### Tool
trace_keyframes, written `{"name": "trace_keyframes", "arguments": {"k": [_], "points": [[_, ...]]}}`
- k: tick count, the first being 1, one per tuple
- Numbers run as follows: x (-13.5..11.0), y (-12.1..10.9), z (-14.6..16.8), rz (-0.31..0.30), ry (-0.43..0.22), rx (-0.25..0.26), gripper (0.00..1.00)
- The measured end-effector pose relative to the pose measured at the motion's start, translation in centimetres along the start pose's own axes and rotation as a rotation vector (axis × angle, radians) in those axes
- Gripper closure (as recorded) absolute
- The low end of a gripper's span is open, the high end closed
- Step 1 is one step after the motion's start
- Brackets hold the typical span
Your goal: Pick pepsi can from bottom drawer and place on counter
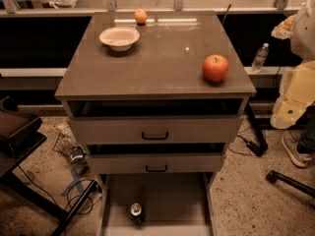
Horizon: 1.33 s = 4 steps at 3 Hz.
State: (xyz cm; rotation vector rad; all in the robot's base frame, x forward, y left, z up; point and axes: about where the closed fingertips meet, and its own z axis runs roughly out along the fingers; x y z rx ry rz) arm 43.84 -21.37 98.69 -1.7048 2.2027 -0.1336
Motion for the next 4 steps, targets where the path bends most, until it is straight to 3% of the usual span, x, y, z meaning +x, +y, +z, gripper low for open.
{"name": "trace_keyframes", "arguments": {"k": [1,2,3,4], "points": [[0.0,0.0,0.0,0.0,0.0,0.0,0.0],[-0.1,0.5,2.7,0.023,-0.085,-0.032,0.0],[1.8,3.4,9.5,0.048,-0.244,-0.1,0.0],[1.8,6.7,17.7,0.099,-0.478,-0.155,0.0]]}}
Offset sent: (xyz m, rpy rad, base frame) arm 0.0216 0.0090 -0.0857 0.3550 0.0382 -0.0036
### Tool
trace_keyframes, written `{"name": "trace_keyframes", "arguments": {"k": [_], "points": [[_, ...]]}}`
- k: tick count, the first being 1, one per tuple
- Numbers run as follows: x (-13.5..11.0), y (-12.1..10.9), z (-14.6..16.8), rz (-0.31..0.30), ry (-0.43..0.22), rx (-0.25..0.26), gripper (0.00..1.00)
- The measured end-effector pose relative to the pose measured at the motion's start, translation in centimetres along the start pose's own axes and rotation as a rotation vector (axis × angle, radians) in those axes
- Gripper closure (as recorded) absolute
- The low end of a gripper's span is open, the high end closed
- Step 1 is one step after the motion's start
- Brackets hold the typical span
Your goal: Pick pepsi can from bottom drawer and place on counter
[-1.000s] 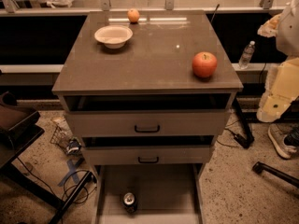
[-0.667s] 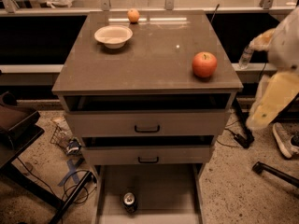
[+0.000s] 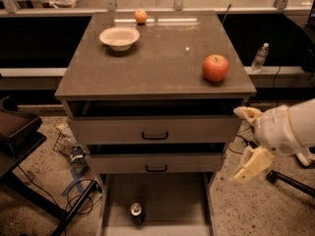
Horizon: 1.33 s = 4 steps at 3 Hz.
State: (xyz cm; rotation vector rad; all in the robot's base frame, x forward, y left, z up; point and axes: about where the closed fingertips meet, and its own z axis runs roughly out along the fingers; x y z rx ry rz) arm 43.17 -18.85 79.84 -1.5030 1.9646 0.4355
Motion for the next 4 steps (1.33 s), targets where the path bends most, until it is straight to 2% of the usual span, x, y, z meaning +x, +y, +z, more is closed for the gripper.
{"name": "trace_keyframes", "arguments": {"k": [1,2,3,4], "points": [[0.0,-1.2,1.5,0.014,-0.159,0.065,0.0],[0.0,-1.2,1.4,0.014,-0.159,0.066,0.0],[0.9,-0.8,3.6,0.058,-0.205,0.07,0.0],[3.7,1.3,9.6,0.144,-0.322,0.077,0.0]]}}
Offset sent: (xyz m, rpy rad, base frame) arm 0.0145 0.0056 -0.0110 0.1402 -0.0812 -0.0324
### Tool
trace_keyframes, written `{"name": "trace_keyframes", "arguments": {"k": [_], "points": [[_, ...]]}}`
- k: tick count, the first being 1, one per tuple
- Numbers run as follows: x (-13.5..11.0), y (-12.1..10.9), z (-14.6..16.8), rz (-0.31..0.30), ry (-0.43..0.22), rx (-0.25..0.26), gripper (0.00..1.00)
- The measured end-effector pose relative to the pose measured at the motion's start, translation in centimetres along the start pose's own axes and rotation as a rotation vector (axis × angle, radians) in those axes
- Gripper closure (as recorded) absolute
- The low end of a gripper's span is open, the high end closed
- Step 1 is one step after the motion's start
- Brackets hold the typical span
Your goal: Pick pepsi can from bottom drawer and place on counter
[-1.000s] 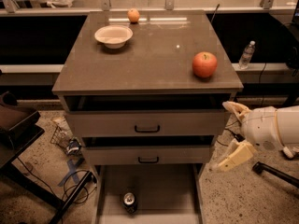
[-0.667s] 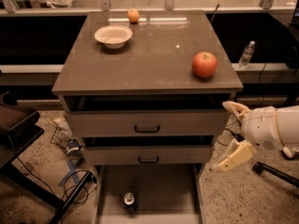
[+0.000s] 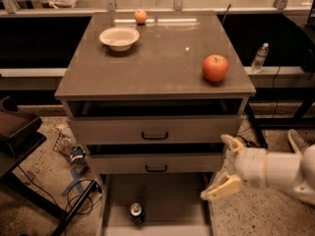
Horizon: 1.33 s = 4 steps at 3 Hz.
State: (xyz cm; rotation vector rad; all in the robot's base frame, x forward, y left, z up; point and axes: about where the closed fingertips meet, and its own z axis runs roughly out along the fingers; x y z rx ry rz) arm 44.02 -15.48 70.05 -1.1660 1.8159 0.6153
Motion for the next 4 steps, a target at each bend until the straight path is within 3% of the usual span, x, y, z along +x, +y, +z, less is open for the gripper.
{"name": "trace_keyframes", "arguments": {"k": [1,2,3,4], "points": [[5.1,2.0,6.5,0.001,-0.143,0.073,0.0],[8.0,1.2,10.7,-0.081,-0.205,0.135,0.0],[12.4,1.1,16.0,-0.081,-0.262,0.095,0.0],[14.5,2.5,18.8,-0.01,-0.306,0.066,0.0]]}}
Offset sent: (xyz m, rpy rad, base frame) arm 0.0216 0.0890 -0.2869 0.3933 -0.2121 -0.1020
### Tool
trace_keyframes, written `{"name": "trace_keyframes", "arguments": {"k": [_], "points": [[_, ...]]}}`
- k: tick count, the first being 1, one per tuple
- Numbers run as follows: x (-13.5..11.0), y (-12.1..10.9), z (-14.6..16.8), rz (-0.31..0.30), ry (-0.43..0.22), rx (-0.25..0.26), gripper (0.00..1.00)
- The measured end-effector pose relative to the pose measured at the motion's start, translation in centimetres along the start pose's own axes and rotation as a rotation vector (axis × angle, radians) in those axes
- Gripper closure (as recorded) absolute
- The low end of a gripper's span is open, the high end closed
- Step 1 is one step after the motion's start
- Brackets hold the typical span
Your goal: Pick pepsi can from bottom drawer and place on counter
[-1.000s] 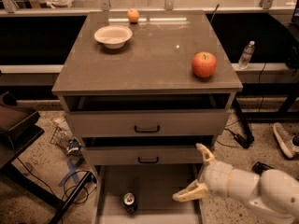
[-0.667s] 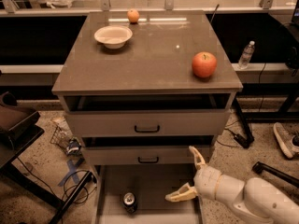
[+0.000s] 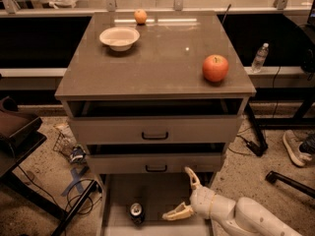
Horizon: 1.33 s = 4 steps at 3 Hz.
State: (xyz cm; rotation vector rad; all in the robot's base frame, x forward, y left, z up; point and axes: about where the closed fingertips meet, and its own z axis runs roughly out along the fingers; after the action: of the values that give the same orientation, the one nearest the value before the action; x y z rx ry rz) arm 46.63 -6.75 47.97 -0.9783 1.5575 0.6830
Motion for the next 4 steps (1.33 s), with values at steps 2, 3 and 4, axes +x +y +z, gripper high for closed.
{"name": "trace_keyframes", "arguments": {"k": [2,3,4], "points": [[5.9,1.2,3.6,-0.071,0.065,-0.059,0.0],[11.0,2.5,6.4,-0.124,0.095,-0.134,0.0],[15.0,3.5,8.4,-0.168,0.12,-0.208,0.0]]}}
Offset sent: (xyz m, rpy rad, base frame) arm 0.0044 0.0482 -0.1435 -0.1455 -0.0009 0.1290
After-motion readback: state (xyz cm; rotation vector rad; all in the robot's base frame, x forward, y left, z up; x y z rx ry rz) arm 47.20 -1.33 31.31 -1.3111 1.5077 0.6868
